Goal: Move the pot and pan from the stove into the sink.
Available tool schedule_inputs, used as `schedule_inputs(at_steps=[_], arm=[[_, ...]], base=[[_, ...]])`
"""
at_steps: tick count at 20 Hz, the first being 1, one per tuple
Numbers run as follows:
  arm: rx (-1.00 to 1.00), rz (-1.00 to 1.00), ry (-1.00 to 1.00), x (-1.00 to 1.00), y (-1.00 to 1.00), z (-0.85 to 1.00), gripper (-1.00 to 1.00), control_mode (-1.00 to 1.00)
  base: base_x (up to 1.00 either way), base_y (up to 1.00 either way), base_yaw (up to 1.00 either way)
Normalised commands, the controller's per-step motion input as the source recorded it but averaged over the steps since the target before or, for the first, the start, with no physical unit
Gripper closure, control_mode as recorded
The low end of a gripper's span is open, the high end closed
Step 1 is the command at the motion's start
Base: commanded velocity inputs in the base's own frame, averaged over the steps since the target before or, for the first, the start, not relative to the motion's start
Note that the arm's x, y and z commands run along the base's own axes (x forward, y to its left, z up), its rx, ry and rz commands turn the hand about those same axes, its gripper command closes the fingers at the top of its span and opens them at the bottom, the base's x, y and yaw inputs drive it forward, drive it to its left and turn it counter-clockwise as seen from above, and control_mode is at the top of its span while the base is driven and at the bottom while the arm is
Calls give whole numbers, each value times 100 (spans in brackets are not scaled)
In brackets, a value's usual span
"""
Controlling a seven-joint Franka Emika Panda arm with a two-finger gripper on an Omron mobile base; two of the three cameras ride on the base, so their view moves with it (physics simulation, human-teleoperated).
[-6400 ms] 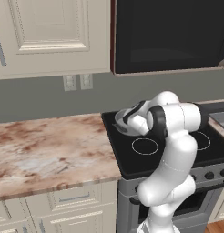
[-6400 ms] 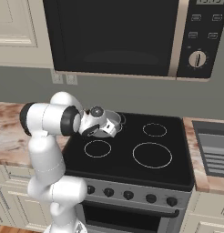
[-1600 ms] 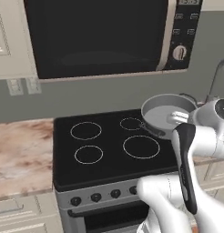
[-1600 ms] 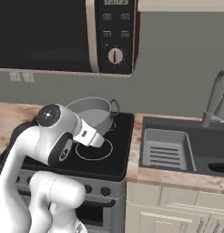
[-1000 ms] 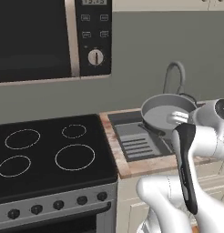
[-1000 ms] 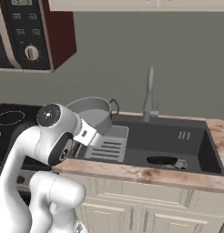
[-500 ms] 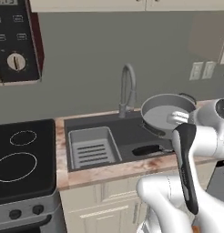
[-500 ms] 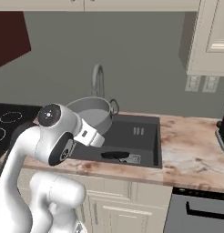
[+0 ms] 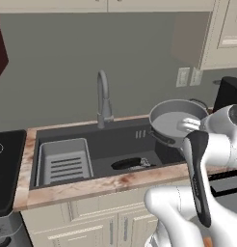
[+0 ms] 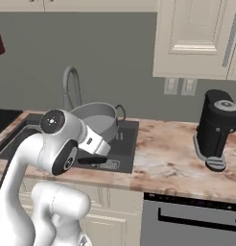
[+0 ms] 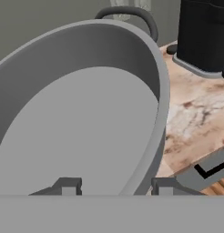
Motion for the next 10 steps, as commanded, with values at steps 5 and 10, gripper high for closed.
schedule_inputs(at_steps=[5,10], arm=[[0,0,0,0,0,0,100,-100],[0,0,0,30,4,-2,100,-100]], base=[[0,-8,0],[0,0,0]])
